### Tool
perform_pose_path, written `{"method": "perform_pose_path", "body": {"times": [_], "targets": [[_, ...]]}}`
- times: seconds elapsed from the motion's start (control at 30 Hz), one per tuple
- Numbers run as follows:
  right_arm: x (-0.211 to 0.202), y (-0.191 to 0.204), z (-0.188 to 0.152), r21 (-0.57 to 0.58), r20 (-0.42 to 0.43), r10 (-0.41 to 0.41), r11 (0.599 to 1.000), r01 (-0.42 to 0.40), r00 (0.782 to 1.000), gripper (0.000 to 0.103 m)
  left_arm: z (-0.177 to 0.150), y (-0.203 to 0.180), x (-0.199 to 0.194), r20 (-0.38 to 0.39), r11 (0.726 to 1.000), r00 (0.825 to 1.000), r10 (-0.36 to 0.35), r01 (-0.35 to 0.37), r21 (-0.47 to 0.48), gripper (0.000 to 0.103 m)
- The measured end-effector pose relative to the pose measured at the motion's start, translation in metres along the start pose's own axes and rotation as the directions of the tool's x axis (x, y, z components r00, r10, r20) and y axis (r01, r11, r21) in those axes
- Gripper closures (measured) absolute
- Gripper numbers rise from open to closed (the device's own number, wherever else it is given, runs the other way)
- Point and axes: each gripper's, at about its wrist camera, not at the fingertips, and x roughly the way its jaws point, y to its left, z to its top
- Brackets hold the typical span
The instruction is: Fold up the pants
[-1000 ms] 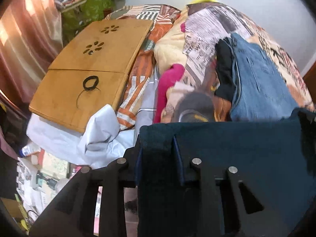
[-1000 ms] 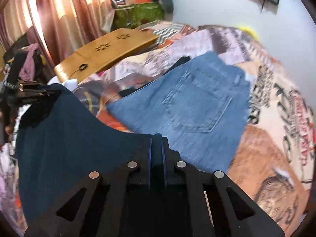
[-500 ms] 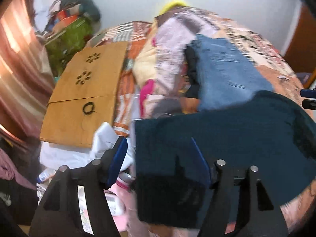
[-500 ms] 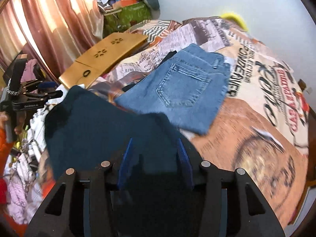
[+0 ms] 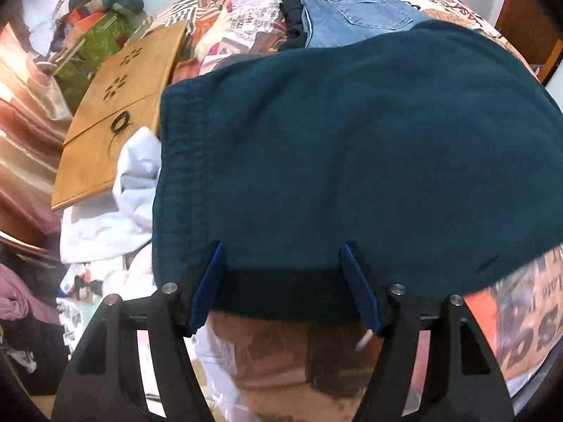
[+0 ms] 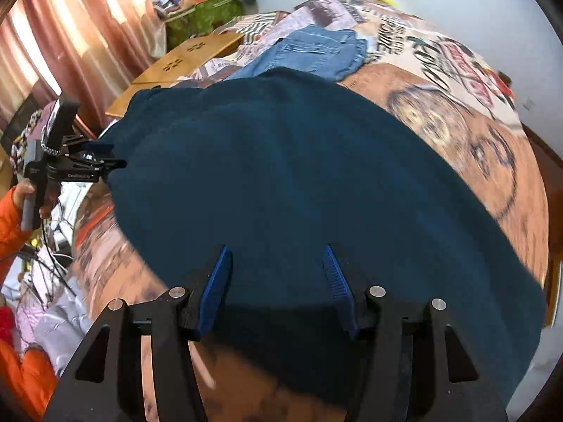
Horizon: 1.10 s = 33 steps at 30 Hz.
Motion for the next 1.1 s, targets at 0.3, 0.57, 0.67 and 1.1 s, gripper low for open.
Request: {"method": "perform_pose_path", "body": {"times": [0.3, 0.57, 0.67, 1.1], "targets": [[-0.043, -0.02, -0.036, 0.052, 0.036, -0.004, 0.999, 0.002, 0.999, 0.051, 0.012, -0.012, -0.035, 0.001, 1.0, 1.0, 0.016, -0.016, 0.0, 0.035], [-0.094, -0.112, -0.046, 0.284, 0.166, -0.149, 0.954, 0.097, 0.975, 0.051, 0.088, -0.096, -0.107, 0.188, 0.992, 0.976, -0.114, 0.103, 0.066, 0.035], [-0.092, -0.152, -0.061, 0.378, 0.156, -0.2, 0.917, 0.129, 0.967, 0.051, 0.106, -0.152, -0.108, 0.182, 0.976, 0.964, -0.195, 0.172, 0.136, 0.034], [-0.07, -0.185, -0.156, 0.543, 0.093, -0.153, 0.836, 0.078, 0.984, 0.051, 0.099, -0.267, -0.055, 0.065, 0.941, 0.974, -0.218, 0.192, 0.277, 0.028]]}}
